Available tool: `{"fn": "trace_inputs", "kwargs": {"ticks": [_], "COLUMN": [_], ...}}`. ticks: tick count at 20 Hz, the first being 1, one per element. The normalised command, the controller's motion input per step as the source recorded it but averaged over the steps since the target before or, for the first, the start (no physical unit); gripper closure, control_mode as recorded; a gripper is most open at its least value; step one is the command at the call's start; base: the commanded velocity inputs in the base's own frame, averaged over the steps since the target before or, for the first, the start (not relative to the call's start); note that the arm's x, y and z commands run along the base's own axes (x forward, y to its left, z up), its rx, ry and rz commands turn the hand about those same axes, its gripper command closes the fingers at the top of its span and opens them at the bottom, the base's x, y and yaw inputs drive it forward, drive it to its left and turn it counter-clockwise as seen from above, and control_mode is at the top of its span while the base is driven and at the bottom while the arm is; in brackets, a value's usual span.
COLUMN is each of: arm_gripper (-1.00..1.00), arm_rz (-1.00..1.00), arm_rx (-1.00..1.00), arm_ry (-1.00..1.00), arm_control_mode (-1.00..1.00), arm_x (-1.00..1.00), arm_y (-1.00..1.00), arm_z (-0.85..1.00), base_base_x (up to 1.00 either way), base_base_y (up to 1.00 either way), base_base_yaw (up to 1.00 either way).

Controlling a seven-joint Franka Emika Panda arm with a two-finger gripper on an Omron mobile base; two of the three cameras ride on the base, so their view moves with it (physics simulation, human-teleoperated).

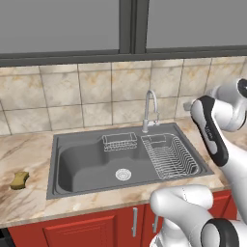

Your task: Soak the sponge with water for a few seconds and then drop it inside the sink.

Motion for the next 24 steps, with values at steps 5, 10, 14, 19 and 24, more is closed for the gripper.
{"fn": "trace_inputs", "kwargs": {"ticks": [5, 10, 14, 19, 24], "arm_gripper": [-1.00, -1.00, -1.00, -1.00, -1.00], "arm_rz": [0.00, 0.01, 0.06, 0.05, 0.03], "arm_rx": [0.00, 0.00, 0.00, 0.00, 0.00], "arm_ry": [-0.20, -0.12, -0.06, -0.03, -0.02], "arm_control_mode": [-1.00, -1.00, -1.00, -1.00, -1.00], "arm_x": [0.09, 0.00, 0.00, 0.00, -0.04], "arm_y": [0.00, 0.00, 0.00, -0.01, -0.05], "arm_z": [-0.09, -0.02, 0.00, 0.00, 0.00], "base_base_x": [0.00, 0.00, 0.00, 0.00, 0.00], "base_base_y": [0.00, 0.00, 0.00, 0.00, 0.00], "base_base_yaw": [0.00, 0.00, 0.00, 0.00, 0.00]}}
